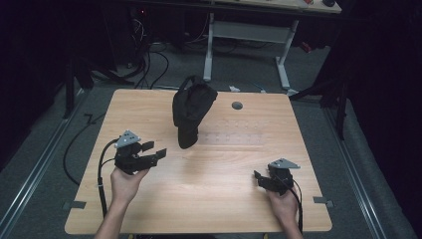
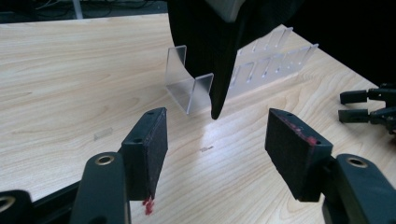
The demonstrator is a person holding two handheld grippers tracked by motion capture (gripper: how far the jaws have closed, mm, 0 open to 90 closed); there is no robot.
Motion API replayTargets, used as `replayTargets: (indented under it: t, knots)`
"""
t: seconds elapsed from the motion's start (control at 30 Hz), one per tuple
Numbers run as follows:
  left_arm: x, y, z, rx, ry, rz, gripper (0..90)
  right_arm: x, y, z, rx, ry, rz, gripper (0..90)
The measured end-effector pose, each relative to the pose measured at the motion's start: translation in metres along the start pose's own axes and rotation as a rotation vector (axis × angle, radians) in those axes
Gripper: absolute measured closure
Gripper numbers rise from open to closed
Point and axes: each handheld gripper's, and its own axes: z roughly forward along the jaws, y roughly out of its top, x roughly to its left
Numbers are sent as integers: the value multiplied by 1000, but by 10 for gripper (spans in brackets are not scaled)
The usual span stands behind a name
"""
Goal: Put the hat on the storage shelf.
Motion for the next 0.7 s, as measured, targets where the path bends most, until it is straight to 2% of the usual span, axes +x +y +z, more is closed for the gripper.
replayTargets:
  t: [0.03, 0.47, 0.7]
  knots:
    - [0, -1, 0, 1, 0, 0, 393, -1, 0, 0, -3, 0, -10, 364]
    - [2, -15, -7, 7, 5, -24, 390, 0, 0, 0, 0, 0, 0, 364]
    - [7, -24, -8, 18, 33, -40, 382, 0, 0, 0, -1, 0, -3, 364]
